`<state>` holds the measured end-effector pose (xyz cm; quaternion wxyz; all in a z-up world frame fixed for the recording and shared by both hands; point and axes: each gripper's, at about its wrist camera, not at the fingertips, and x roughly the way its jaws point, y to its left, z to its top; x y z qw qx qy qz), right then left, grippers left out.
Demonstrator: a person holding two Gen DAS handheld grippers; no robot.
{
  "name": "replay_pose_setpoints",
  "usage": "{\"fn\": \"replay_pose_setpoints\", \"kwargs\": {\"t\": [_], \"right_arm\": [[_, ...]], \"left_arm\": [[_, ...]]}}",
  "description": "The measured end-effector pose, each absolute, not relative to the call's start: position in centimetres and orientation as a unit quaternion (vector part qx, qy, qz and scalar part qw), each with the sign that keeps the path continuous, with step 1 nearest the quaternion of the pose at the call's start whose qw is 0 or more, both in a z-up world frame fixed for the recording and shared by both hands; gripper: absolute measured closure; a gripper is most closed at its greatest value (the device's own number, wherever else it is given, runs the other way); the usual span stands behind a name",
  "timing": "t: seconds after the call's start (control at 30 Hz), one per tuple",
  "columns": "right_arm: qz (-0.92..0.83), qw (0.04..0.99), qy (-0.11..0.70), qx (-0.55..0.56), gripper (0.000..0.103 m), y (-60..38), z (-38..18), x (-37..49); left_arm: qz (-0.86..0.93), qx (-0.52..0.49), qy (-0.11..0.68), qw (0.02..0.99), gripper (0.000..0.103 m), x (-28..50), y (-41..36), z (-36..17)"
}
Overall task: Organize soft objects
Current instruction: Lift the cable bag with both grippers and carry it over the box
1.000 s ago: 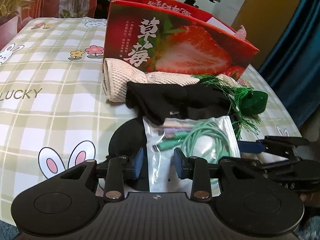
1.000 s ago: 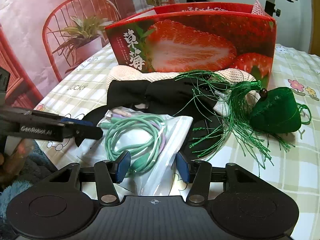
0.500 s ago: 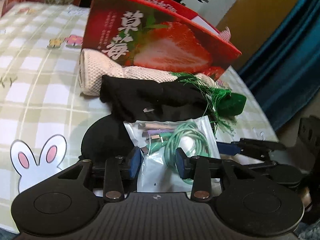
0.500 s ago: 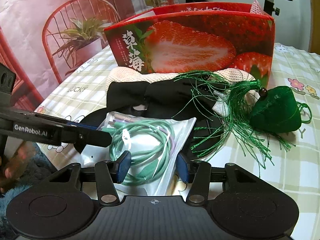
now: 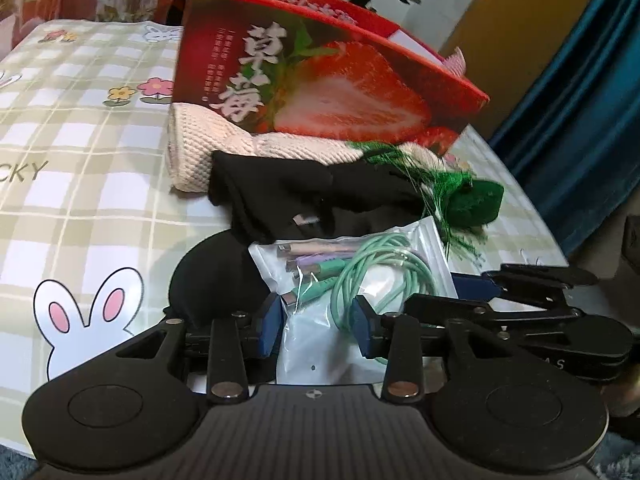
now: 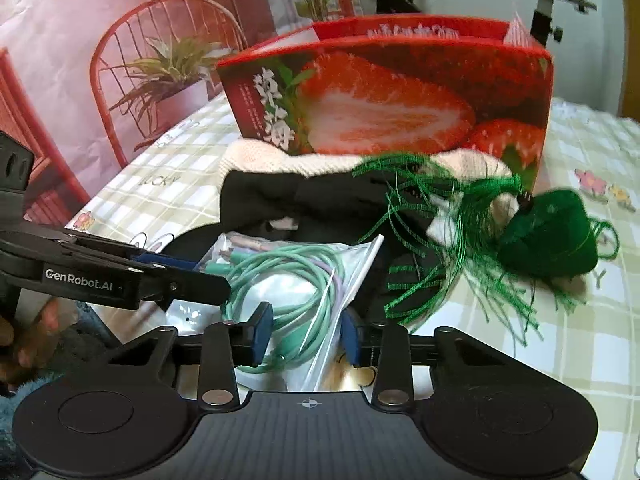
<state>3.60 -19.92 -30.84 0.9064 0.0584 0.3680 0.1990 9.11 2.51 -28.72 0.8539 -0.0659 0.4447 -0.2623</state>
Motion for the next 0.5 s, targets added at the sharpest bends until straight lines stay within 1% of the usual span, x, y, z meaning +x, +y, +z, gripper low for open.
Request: {"fn": "replay_pose_setpoints", "kwargs": {"t": [0.07,0.3,0.5], "right_arm": [[0.204,0.910,0.356,0.059,0.078,-20.1,-30.4,3.4],[0.206,0.921,0.325,0.062,0.078,-20.6,-28.7,3.3],[0.206,0.929,0.299,0.068,0.078,-21.4,-26.6,3.8]], "left_arm": [[-0.262,-0.079,0.440,0.855,0.063,9.1,2.9,-28.6],[-0.271,-0.089,0.414,0.864,0.064,8.5,3.4,-26.9],[-0.289,-0.104,0.383,0.871,0.064,8.7,3.6,-24.1]]}}
